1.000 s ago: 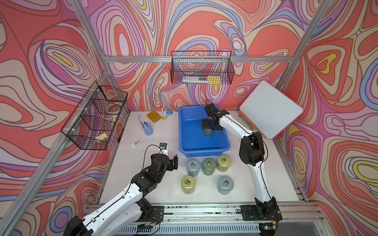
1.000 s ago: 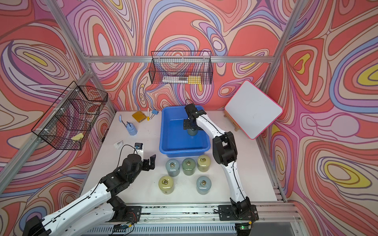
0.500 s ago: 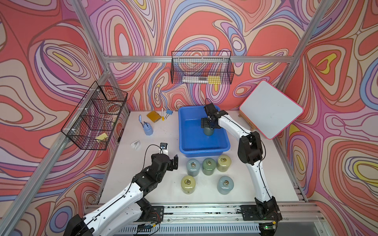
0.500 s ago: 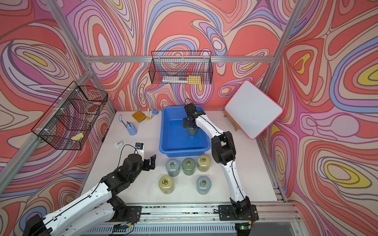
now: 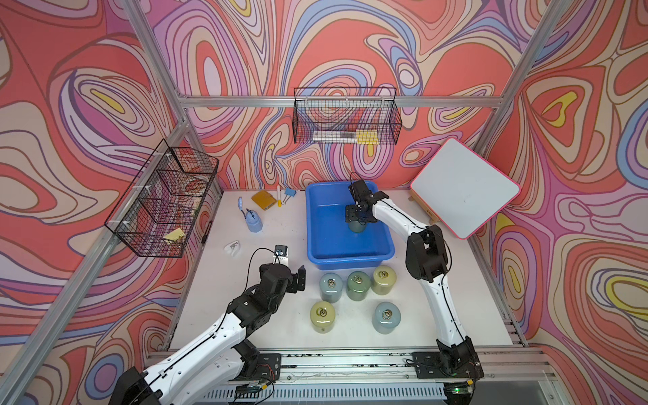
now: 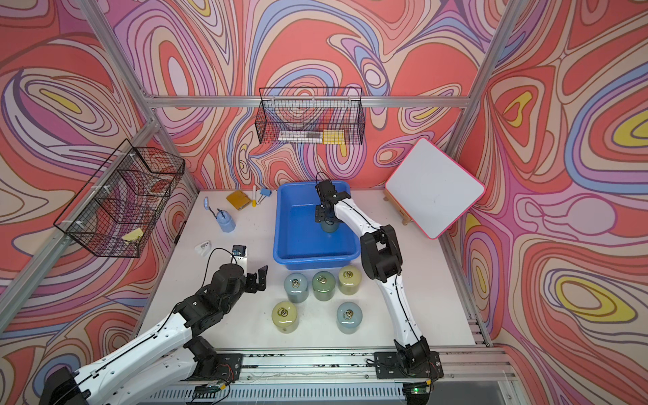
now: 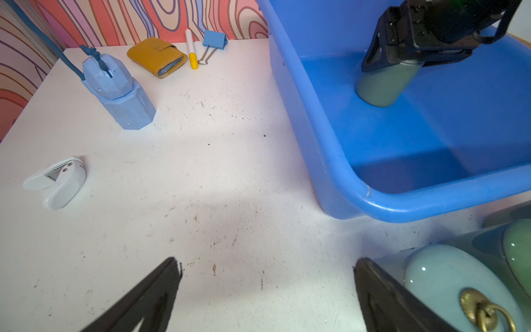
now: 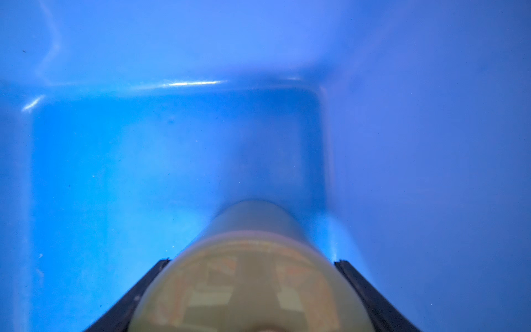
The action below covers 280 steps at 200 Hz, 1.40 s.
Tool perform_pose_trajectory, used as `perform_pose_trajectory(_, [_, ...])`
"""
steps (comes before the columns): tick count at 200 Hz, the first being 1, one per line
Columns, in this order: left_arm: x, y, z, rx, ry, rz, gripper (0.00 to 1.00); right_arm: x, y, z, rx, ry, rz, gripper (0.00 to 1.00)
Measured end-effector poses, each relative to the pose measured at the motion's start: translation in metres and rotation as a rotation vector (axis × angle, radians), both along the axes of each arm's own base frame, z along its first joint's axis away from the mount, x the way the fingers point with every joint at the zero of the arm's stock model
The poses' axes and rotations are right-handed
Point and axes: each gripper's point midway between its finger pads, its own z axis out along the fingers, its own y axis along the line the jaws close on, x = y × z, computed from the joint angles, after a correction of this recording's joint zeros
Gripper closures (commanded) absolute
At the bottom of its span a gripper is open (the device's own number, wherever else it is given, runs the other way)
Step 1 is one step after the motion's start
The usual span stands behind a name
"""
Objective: Take the tea canister out of the basket
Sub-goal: Pick up the tea canister from the basket.
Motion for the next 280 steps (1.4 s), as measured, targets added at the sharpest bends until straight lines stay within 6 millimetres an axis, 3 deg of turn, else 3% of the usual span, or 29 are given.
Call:
perform_pose_trajectory(73, [0.0,0.001,0.0,0.002,-0.003,0.005,0.01,-0.001,-0.001,0.001,-0.012,0.0,0.018,0.35])
perform_pose_trajectory(112, [0.001,0.001,0.002,0.007,-0.01,0.006,0.01,-0.012,-0.003,0.006,-0.022,0.026,0.031,0.35])
perform_pose_trajectory(140, [0.001,0.002,0.002,0.008,-0.011,0.008,0.01,-0.022,-0.002,0.026,-0.022,0.019,0.046,0.35])
perform_pose_trajectory(213, [0.0,0.003,-0.003,0.014,-0.004,0.009,0.01,-0.059,0.019,0.104,0.019,-0.072,0.117,0.35])
perform_pose_trajectory(280, [0.0,0.004,0.0,0.011,-0.014,0.015,0.01,-0.117,0.026,0.136,0.033,-0.062,0.18,0.35])
